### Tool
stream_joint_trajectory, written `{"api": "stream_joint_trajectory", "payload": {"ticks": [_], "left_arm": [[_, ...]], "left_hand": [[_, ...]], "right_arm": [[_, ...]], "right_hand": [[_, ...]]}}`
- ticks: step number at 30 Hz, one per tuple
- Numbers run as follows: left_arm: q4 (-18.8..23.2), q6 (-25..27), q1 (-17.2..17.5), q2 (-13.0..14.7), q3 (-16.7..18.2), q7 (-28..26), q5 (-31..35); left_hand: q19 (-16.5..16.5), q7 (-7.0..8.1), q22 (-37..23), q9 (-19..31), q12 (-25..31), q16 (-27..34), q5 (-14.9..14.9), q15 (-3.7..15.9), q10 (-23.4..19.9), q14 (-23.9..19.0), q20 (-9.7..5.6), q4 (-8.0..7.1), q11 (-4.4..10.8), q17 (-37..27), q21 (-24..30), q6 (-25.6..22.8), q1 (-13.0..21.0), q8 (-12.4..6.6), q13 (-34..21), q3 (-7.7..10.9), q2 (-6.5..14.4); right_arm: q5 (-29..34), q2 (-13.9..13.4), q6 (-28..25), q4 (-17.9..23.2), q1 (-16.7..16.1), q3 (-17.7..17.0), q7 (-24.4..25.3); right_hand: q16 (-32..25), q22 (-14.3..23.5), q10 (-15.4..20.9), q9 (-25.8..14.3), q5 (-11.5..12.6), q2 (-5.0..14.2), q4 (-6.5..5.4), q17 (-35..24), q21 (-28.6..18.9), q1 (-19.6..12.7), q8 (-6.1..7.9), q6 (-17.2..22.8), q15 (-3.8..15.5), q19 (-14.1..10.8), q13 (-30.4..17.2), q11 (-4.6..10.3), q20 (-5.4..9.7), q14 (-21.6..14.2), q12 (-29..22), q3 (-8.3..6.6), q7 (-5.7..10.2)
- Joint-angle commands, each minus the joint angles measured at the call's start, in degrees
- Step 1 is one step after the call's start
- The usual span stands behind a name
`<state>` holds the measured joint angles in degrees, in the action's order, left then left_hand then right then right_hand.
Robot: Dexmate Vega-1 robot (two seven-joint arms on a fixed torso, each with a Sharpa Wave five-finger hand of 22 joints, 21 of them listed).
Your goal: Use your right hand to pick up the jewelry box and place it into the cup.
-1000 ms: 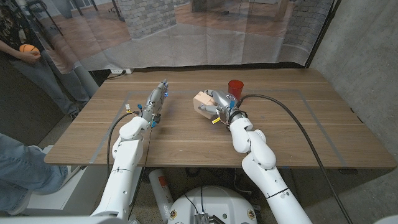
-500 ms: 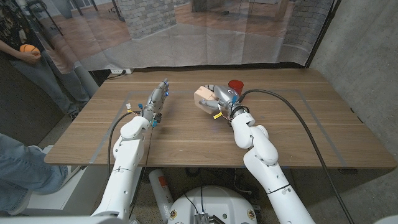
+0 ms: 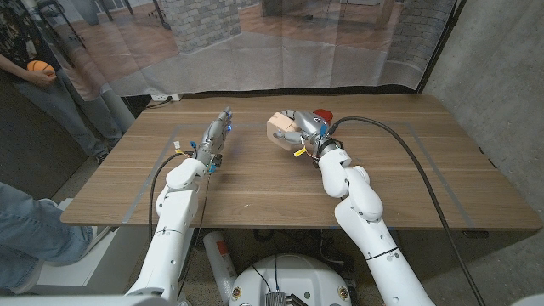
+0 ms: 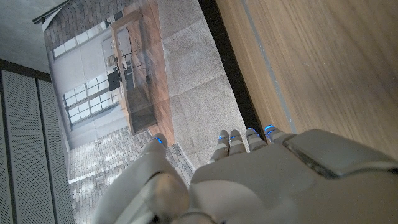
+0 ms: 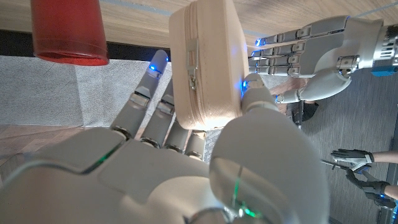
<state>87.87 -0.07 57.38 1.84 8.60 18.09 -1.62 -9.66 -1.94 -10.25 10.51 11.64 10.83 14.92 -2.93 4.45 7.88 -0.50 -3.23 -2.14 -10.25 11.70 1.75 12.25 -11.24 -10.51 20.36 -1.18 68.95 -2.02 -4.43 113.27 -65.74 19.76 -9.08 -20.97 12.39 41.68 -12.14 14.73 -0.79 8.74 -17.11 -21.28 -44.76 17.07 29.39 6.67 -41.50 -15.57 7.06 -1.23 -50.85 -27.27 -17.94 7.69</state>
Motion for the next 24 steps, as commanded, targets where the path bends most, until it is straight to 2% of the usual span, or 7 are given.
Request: {"api": "stream_joint_trajectory", "payload": {"ticks": [1, 24], "left_arm": [[0.6, 0.3, 0.1, 0.2, -0.3, -0.1, 0.3], [0.5, 0.5, -0.1, 0.6, 0.0, 0.2, 0.3]], "left_hand": [[-2.4, 0.24, -0.3, 0.2, 0.1, 0.0, 0.1, 0.24, -0.3, -0.3, 0.27, 0.16, -0.27, -0.2, 0.0, 0.0, 0.6, -0.08, -0.2, -0.08, 0.1], [-2.4, 0.26, -0.3, 0.2, 0.0, 0.0, 0.0, 0.39, -0.3, -0.3, 0.30, 0.23, -0.06, -0.2, 0.0, 0.0, 0.7, -0.07, -0.2, -0.16, 0.2]], "right_arm": [[0.3, 0.3, 0.1, 0.0, 1.2, -0.4, 0.1], [1.8, 0.3, -0.7, 0.2, 4.7, -1.2, -1.2]], "right_hand": [[0.1, 0.3, 2.1, -0.3, -0.4, 4.12, -0.53, -0.2, -0.3, -4.0, 0.16, 0.7, 4.06, -0.1, -0.1, 2.00, 0.09, 0.3, 0.3, -0.64, -0.03], [0.1, 0.3, 2.7, -0.5, -0.8, 4.27, -0.62, -0.5, -0.6, -4.1, 0.12, 0.9, 4.21, -0.1, -0.1, 2.20, 0.14, -0.1, 0.3, -0.57, -0.06]]}}
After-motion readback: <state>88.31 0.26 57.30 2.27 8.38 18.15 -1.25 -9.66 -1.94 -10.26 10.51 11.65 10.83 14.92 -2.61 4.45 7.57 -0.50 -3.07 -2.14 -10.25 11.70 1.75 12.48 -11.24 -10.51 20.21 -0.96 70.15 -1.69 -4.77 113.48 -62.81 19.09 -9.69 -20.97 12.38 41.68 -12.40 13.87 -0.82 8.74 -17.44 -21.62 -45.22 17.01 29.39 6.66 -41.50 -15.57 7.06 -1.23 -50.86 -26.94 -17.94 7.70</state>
